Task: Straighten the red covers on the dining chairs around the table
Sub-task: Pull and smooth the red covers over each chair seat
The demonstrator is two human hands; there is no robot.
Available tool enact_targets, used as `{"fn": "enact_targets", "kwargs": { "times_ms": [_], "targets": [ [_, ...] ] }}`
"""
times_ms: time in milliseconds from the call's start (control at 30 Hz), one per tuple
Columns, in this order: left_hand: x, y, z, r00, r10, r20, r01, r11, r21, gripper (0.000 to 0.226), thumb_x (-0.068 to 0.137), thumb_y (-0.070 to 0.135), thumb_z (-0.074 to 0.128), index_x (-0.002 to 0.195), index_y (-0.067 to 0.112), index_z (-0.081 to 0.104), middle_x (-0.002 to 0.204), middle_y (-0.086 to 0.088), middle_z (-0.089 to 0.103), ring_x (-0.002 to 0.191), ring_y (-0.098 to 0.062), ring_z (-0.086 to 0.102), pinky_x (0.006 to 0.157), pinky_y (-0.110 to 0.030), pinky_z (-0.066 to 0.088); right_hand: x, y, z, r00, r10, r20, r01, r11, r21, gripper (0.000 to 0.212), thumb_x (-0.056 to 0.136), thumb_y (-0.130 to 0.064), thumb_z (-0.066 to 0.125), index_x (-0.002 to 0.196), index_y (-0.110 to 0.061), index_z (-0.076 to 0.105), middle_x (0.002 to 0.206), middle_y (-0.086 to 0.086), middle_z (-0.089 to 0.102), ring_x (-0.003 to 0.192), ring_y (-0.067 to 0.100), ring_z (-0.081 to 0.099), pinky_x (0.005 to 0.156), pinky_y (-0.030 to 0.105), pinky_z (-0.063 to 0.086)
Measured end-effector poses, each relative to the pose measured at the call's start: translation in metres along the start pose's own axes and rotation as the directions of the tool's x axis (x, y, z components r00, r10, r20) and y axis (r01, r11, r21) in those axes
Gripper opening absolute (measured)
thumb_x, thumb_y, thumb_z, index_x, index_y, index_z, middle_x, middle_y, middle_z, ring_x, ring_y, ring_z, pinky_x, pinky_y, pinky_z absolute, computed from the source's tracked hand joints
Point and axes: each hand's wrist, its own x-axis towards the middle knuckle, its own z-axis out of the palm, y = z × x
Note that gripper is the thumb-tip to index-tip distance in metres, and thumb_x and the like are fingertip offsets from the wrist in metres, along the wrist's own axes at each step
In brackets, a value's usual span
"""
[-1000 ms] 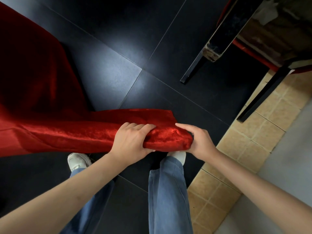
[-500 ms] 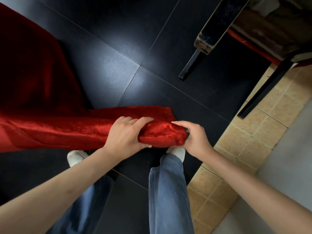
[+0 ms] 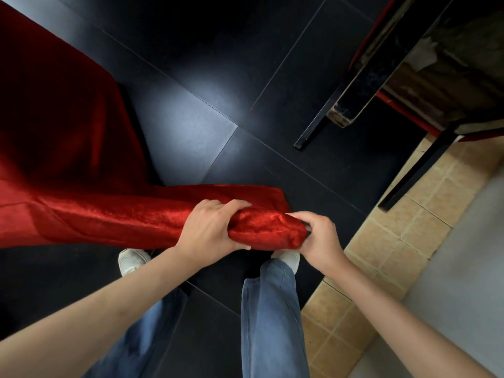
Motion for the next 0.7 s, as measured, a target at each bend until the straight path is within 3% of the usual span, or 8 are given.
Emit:
{"fn": "enact_targets", "kwargs": {
  "times_ms": [133,333,467,600,700],
  "targets": [
    [0.0,0.001,-0.021,0.999,-0.027,-0.019,0.027,0.999,-0.045,0.081,0.04,0.042,0.094,0.111,0.014,0.067,0.07,0.001,0.065,0.063,-0.024,0.062,0.073,-0.029,0.039,0.0,-0.028,-0.007,1.0,-0.023,-0.01,0.023,1.0,-0.01,0.053,0.056,-0.007,0.093,0.105,-0.012,0.074,0.101,-0.002,0.072,0.098,0.011,0.068,0.09,0.038,0.054],
    [-0.004,0.001,-0.068,0.995,-0.062,-0.075,0.054,0.993,-0.109,0.081,0.047,0.048,0.091,0.119,0.021,0.064,0.089,0.0,0.069,0.082,-0.022,0.063,0.084,-0.03,0.04,0.0,-0.082,-0.018,0.998,-0.063,-0.002,0.062,0.996,-0.061,0.054,0.052,-0.01,0.094,0.102,-0.019,0.075,0.1,-0.009,0.071,0.098,0.011,0.066,0.088,0.039,0.054],
    [-0.012,0.0,-0.102,0.991,-0.035,-0.131,0.018,0.991,-0.13,0.077,0.046,0.047,0.091,0.114,0.021,0.065,0.092,0.005,0.07,0.082,-0.019,0.065,0.082,-0.027,0.038,-0.006,-0.121,-0.021,0.995,-0.097,0.0,0.096,0.99,-0.107,0.056,0.051,-0.012,0.095,0.102,-0.021,0.074,0.103,-0.008,0.069,0.102,0.013,0.063,0.09,0.041,0.053],
    [-0.027,-0.001,-0.141,0.988,-0.013,-0.155,-0.011,0.988,-0.155,0.077,0.046,0.045,0.093,0.113,0.019,0.065,0.089,0.009,0.066,0.083,-0.019,0.065,0.08,-0.027,0.039,-0.019,-0.166,-0.021,0.987,-0.163,-0.013,0.159,0.976,-0.148,0.055,0.049,-0.016,0.095,0.098,-0.028,0.074,0.098,-0.016,0.067,0.1,0.007,0.06,0.092,0.036,0.051],
    [-0.039,-0.007,-0.171,0.99,0.005,-0.141,-0.031,0.982,-0.184,0.082,0.048,0.048,0.091,0.12,0.021,0.061,0.099,0.008,0.069,0.091,-0.016,0.064,0.082,-0.027,0.045,-0.027,-0.201,-0.019,0.982,-0.191,-0.004,0.188,0.965,-0.181,0.057,0.047,-0.015,0.096,0.099,-0.025,0.075,0.097,-0.017,0.063,0.099,0.008,0.06,0.092,0.03,0.05]
  ]
}}
